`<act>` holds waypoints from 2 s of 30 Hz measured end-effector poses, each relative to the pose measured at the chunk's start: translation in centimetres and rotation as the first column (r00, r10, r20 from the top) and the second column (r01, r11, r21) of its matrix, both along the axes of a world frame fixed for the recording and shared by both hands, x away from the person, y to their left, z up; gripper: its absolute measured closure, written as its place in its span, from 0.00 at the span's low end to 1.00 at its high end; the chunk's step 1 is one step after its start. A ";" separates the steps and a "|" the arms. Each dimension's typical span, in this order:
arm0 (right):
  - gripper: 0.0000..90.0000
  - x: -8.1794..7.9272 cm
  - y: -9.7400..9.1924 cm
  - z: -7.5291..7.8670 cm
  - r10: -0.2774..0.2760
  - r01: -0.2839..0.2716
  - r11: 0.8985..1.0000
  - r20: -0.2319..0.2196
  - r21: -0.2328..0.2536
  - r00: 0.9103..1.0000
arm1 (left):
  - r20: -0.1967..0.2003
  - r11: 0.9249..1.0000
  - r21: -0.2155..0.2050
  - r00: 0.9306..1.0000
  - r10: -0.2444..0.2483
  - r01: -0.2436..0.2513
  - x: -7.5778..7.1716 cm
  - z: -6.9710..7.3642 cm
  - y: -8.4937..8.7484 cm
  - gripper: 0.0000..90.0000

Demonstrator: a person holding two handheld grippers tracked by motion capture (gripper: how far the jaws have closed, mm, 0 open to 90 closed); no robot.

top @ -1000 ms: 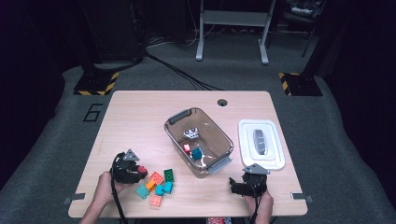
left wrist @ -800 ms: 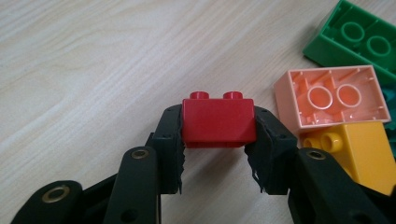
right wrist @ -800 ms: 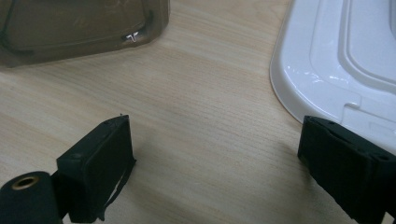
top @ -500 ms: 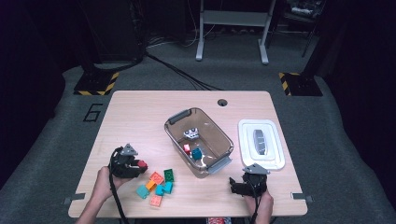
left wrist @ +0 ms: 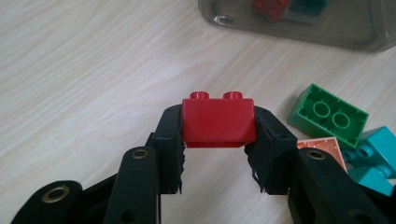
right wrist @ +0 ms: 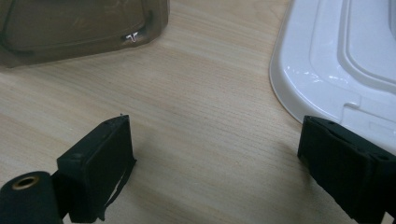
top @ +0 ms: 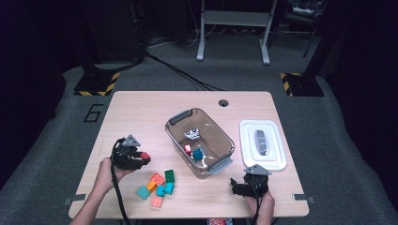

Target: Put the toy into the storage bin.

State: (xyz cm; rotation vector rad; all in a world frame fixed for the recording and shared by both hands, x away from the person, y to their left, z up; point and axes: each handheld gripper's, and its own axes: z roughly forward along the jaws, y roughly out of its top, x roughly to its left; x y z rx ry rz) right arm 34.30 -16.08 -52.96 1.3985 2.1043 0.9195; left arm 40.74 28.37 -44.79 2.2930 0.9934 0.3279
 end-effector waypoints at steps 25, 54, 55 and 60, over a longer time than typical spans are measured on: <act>0.10 0.0 0.0 0.0 -0.002 0.002 1.000 0.000 0.001 1.000 | 0.033 1.000 -0.009 0.999 -0.008 0.008 3.6 4.6 -0.9 0.65; 0.10 0.0 0.0 0.0 -0.002 0.002 1.000 0.000 0.000 1.000 | 0.100 0.998 -0.053 0.995 -0.021 0.026 6.2 9.6 -3.9 0.65; 0.10 0.0 0.0 0.0 -0.002 0.002 1.000 0.000 0.000 1.000 | 0.097 0.998 -0.054 0.995 -0.023 0.029 6.3 9.7 -4.1 0.65; 0.10 0.0 0.0 0.0 -0.004 0.004 1.000 0.000 0.001 1.000 | 0.110 0.998 -0.052 0.993 -0.035 0.041 6.7 10.6 -5.3 0.65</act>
